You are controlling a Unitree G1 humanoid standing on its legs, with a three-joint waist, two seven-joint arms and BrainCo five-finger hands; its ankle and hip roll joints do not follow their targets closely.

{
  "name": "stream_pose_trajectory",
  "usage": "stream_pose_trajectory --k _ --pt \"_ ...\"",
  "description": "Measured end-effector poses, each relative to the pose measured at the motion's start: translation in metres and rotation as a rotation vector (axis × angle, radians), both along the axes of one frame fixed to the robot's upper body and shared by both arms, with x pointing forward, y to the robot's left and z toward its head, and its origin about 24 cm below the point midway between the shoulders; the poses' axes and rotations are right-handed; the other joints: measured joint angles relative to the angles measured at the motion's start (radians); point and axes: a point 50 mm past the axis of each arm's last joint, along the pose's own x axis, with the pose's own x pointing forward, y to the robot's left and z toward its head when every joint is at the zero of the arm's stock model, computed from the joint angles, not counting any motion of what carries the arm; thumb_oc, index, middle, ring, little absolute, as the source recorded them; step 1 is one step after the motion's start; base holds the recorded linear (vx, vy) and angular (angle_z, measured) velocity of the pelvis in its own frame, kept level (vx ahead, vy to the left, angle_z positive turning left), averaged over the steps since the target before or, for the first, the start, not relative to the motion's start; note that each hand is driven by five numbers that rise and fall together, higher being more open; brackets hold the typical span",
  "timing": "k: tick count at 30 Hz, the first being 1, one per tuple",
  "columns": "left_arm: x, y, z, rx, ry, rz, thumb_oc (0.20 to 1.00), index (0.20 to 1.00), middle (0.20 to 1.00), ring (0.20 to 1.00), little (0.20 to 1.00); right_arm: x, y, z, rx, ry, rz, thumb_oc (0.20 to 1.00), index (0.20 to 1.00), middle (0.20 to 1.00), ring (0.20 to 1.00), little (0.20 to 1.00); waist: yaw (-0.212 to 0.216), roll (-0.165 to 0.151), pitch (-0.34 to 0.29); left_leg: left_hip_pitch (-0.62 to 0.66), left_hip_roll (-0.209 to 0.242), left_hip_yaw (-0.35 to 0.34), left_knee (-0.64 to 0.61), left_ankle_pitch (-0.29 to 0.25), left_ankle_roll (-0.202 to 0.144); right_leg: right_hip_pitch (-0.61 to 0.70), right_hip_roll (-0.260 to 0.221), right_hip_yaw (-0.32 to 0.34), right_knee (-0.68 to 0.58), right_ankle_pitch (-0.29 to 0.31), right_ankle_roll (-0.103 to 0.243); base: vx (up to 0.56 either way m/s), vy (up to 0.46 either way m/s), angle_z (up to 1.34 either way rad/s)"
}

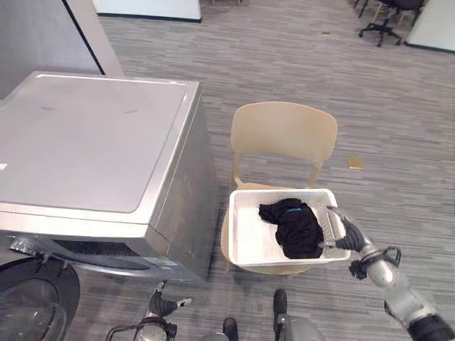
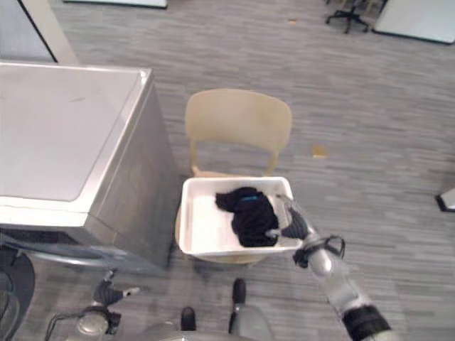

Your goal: Grab the laundry basket,head to the washer,open it,put in the laundry and shut it.

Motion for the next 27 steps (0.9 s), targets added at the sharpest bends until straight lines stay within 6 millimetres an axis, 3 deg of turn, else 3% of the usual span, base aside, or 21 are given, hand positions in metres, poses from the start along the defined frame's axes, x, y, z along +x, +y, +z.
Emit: stream_pose_trajectory --k 5,9,13,15,19,22,27 --pt "0.014 -0.008 0.004 -0.014 -0.042 -0.043 1.000 1.000 1.000 1.000 1.000 0.021 0.007 -0.003 -0.094 0.030 0.050 1.000 1.000 1.000 1.000 1.000 0.033 0.014 0.020 -0.060 0.029 -0.053 0.020 0.005 -0.024 0.004 0.024 -0.055 -0.049 0.009 -0.009 -0.09 -0.063 0.31" --pt "0.033 -0.013 0.011 -0.012 -0.093 -0.074 1.000 1.000 1.000 1.000 1.000 0.034 -0.015 -0.014 -0.237 0.091 -0.040 1.000 1.000 1.000 1.000 1.000 0.047 0.030 0.072 -0.151 0.031 -0.087 0.034 -0.001 -0.037 -0.074 0.024 -0.084 -0.055 0.019 -0.015 -0.09 -0.030 0.25" --pt "0.040 -0.015 0.013 -0.007 -0.106 -0.093 1.000 1.000 1.000 1.000 1.000 0.048 -0.012 -0.017 -0.320 0.109 -0.047 1.000 1.000 1.000 1.000 1.000 0.063 0.039 0.119 -0.226 0.029 -0.095 0.050 0.005 -0.042 -0.138 0.018 -0.093 -0.054 0.033 -0.011 -0.11 -0.018 0.06" --pt "0.053 -0.018 0.018 -0.008 -0.140 -0.106 1.000 1.000 1.000 1.000 1.000 0.057 -0.013 -0.013 -0.364 0.105 -0.062 1.000 1.000 1.000 1.000 1.000 0.075 0.042 0.140 -0.261 0.027 -0.096 0.050 0.011 -0.044 -0.172 0.016 -0.099 -0.053 0.043 -0.016 -0.09 0.000 0.07" --pt "0.078 -0.025 0.032 0.008 -0.235 -0.134 1.000 1.000 1.000 1.000 1.000 0.091 -0.011 0.022 -0.427 0.009 -0.107 1.000 1.000 1.000 1.000 1.000 0.091 0.048 0.190 -0.329 0.023 -0.099 0.054 0.031 -0.046 -0.236 0.011 -0.102 -0.052 0.065 -0.024 -0.06 0.005 0.03" --pt "0.094 -0.031 0.043 -0.023 -0.298 -0.137 1.000 1.000 1.000 1.000 1.000 0.101 -0.015 0.036 -0.430 -0.024 -0.160 1.000 1.000 1.000 1.000 1.000 0.108 0.054 0.219 -0.347 0.023 -0.106 0.052 0.038 -0.049 -0.253 0.011 -0.106 -0.053 0.075 -0.033 -0.05 -0.004 0.08" --pt "0.100 -0.036 0.049 -0.055 -0.340 -0.136 1.000 1.000 1.000 1.000 1.000 0.106 -0.023 0.045 -0.401 -0.035 -0.225 1.000 1.000 1.000 1.000 1.000 0.118 0.060 0.222 -0.394 0.022 -0.124 0.052 0.046 -0.052 -0.290 0.008 -0.123 -0.054 0.077 -0.037 -0.02 -0.006 0.11"
